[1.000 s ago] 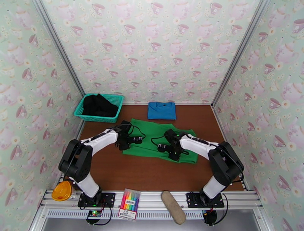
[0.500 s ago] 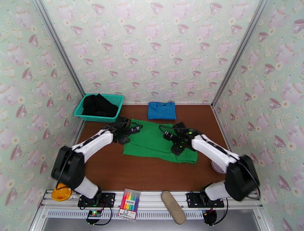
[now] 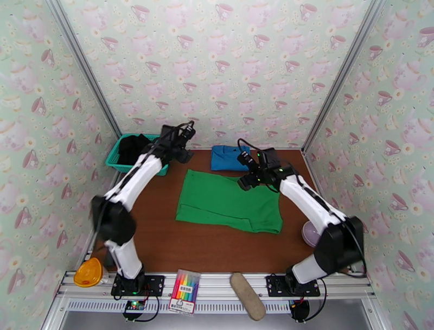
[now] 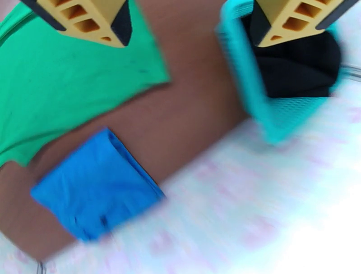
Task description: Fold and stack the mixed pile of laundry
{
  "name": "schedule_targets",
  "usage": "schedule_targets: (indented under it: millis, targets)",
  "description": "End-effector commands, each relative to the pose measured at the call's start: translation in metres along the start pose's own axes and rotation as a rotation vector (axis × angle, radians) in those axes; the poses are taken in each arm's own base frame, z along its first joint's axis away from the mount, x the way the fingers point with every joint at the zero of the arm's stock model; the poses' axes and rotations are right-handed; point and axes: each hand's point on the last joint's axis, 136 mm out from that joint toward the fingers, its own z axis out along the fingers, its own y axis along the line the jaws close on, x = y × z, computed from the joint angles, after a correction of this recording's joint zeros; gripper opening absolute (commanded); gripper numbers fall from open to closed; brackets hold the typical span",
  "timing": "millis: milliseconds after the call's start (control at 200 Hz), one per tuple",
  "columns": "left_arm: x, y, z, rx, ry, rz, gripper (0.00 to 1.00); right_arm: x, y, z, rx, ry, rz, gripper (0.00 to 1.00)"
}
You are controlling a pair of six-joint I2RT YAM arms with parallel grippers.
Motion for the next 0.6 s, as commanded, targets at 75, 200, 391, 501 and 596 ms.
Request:
schedule_targets:
  millis: [75,200,391,501,596]
  targets:
    - [0.048,-0.022,0.050,0.183,0.228,-0.143,0.71,0.006,-0.009,0.035,-0.063,0.098,-0.108,0.78]
    - [0.057,-0.022,0.071,0.201,0.271,-0.147,0.70,0.016,-0.010,0.058,-0.099,0.153,-0.117,0.75]
    - [0.065,-0.023,0.094,0.222,0.293,-0.141,0.70,0.027,-0.006,0.081,-0.130,0.172,-0.113,0.74]
    - [0.067,-0.026,0.108,0.232,0.289,-0.144,0.70,0.030,-0.007,0.091,-0.135,0.186,-0.102,0.72]
    - [0.070,-0.029,0.120,0.250,0.293,-0.151,0.69,0.031,-0.009,0.096,-0.135,0.193,-0.091,0.69]
